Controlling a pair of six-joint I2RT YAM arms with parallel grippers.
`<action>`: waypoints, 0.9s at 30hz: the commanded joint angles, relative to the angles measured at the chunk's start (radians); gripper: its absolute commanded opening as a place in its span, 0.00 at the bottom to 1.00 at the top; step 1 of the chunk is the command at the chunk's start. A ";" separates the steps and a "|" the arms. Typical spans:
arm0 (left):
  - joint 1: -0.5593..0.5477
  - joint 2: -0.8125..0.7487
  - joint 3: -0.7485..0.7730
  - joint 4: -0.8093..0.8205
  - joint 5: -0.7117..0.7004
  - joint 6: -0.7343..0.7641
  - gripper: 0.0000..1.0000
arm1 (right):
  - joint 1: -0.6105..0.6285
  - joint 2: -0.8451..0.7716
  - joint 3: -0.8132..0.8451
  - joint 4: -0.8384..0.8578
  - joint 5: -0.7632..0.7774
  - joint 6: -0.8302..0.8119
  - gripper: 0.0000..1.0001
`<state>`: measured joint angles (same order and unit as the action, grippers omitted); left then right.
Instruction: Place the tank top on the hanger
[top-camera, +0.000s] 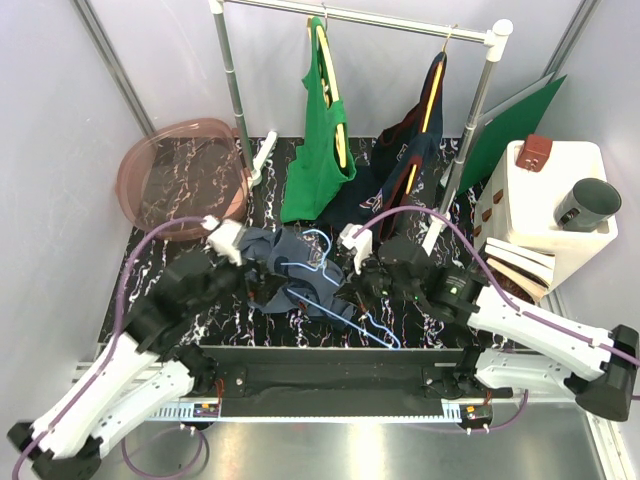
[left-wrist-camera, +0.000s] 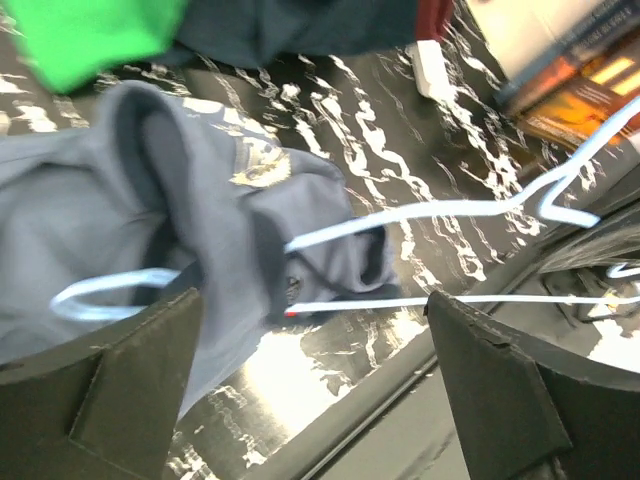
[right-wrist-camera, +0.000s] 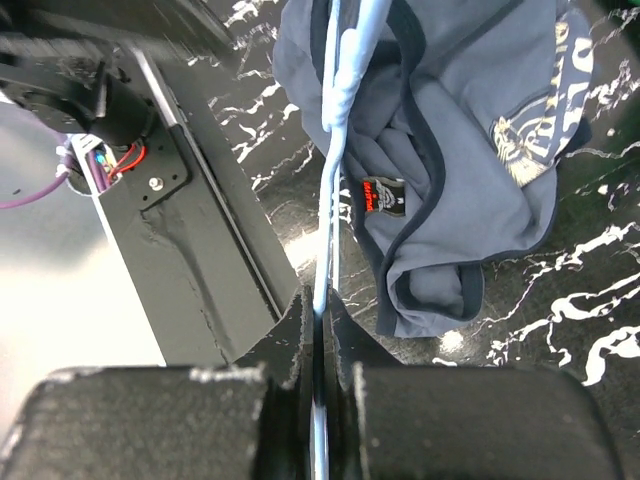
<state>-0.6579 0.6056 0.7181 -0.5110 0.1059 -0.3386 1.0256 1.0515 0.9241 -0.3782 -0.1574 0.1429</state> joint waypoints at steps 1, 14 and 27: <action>0.000 -0.165 0.104 -0.084 -0.103 0.065 0.99 | 0.001 -0.065 0.002 0.065 -0.039 -0.040 0.00; -0.002 -0.164 -0.011 0.217 0.067 0.104 0.89 | -0.013 -0.076 0.048 0.042 -0.261 -0.097 0.00; -0.002 -0.167 -0.161 0.508 0.474 0.122 0.72 | -0.111 -0.042 0.059 0.032 -0.473 -0.127 0.00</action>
<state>-0.6579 0.4145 0.5541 -0.1284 0.4355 -0.2317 0.9276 1.0016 0.9283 -0.3756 -0.5282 0.0444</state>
